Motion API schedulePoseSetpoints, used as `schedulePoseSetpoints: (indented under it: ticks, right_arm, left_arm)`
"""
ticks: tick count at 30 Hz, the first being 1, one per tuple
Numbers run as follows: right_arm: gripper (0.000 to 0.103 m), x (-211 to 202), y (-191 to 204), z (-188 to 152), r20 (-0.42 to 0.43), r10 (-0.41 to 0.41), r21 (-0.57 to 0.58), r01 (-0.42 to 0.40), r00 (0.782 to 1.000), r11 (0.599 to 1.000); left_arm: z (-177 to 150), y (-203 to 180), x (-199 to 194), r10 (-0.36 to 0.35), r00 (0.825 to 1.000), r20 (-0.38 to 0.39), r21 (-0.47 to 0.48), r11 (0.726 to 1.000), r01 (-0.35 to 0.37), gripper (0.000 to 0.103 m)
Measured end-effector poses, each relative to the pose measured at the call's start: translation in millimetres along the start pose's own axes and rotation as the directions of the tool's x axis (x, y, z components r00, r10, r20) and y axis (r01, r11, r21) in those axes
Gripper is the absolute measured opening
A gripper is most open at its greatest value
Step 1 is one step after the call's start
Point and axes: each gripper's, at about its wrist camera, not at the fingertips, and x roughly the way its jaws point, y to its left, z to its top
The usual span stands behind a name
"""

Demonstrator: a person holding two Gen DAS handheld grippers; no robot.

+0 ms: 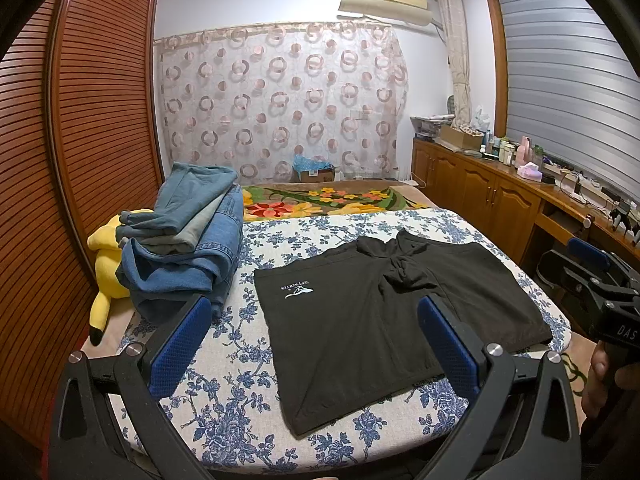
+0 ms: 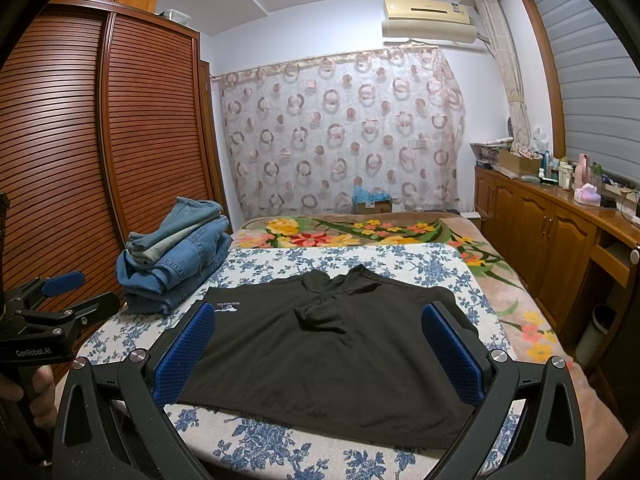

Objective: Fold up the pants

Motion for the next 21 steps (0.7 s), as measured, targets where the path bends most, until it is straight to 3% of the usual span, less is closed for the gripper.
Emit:
schedulePoseSetpoints:
  ticks: [10, 21]
  right_arm:
    - [0.103, 5, 1, -2, -0.009, -0.004, 0.005, 0.004, 1.000, 1.000]
    - [0.103, 11, -8, -2, -0.056, -0.019, 0.017, 0.020, 0.998, 1.000]
  left_arm:
    - [11, 0, -1, -0.005, 1.000, -0.015, -0.003, 1.000, 0.005, 0.103]
    - [-10, 0, 30, -0.008, 0.997, -0.081, -0.020, 1.000, 0.007, 0.103]
